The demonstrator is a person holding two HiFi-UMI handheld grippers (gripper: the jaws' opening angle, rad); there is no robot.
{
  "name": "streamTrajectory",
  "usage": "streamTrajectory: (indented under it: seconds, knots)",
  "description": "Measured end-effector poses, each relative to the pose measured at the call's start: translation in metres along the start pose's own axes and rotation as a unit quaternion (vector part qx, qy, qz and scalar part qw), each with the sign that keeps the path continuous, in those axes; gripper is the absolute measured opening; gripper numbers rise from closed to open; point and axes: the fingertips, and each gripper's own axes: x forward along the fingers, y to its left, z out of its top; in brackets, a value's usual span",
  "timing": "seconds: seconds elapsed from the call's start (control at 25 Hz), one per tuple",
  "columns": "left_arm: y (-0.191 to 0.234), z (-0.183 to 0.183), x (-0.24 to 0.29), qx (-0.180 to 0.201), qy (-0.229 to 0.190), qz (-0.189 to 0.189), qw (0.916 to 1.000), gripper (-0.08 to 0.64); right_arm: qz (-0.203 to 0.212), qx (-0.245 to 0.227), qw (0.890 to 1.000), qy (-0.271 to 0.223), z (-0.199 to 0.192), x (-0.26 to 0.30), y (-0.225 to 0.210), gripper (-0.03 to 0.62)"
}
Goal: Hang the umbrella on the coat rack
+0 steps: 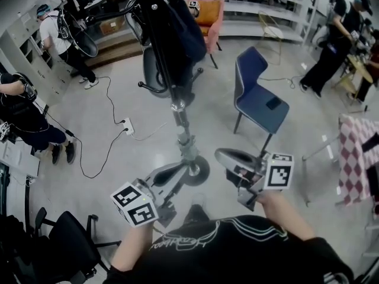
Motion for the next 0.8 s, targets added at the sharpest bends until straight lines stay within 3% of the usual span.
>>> streamTrajectory:
  seconds: [0.36,0.6,0.8]
  knots:
    - [-0.09,0.024,-0.018,0.054,-0.04,-0.07,0.9953,-0.002,0.023,-0.051,0.998,-0.015,-0.006,-0.031,0.065,0.019]
    - [-0.114,0.019,-0.016,0.029,-0.046,-0.083,0.9951,-0.002,0.035,-0.058,0.997,-0.03,-0.006,-0.053,0.088,0.014]
    - [-0.124,0.02,-0.021,0.033,-0.051,-0.086,0.9945,-0.002,0.042,-0.076,0.995,-0.04,-0.004,-0.056,0.105,0.012]
